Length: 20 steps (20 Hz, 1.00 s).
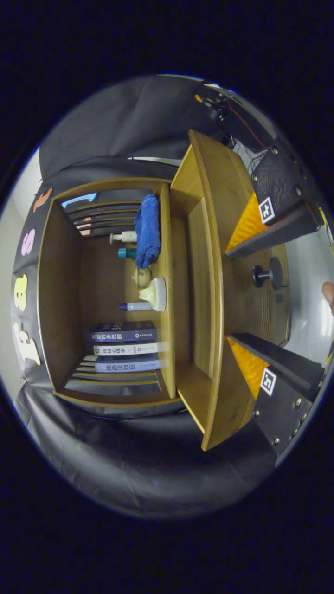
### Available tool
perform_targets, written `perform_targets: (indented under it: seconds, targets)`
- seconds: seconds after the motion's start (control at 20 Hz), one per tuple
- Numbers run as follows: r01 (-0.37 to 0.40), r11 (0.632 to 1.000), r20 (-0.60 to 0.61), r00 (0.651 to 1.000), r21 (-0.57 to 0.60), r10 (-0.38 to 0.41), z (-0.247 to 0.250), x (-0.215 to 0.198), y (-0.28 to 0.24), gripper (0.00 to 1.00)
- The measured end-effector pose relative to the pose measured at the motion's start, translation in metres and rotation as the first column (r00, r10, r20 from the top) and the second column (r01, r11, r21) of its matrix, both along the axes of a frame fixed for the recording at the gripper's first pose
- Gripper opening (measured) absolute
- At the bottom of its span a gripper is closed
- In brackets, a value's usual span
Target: Pull open the drawer, take out the items inside it, and place them on the countertop above the cabinet.
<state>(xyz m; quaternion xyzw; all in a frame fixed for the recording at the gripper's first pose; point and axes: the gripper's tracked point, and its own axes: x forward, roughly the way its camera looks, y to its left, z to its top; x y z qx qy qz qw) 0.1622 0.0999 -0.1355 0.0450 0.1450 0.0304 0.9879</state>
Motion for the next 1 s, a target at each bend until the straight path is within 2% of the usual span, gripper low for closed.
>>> perform_targets:
  seconds: [1.0]
  targets:
    - [0.003, 0.999, -0.004, 1.000, 0.035, -0.003, -0.0020, -0.0002, 0.0005, 0.97]
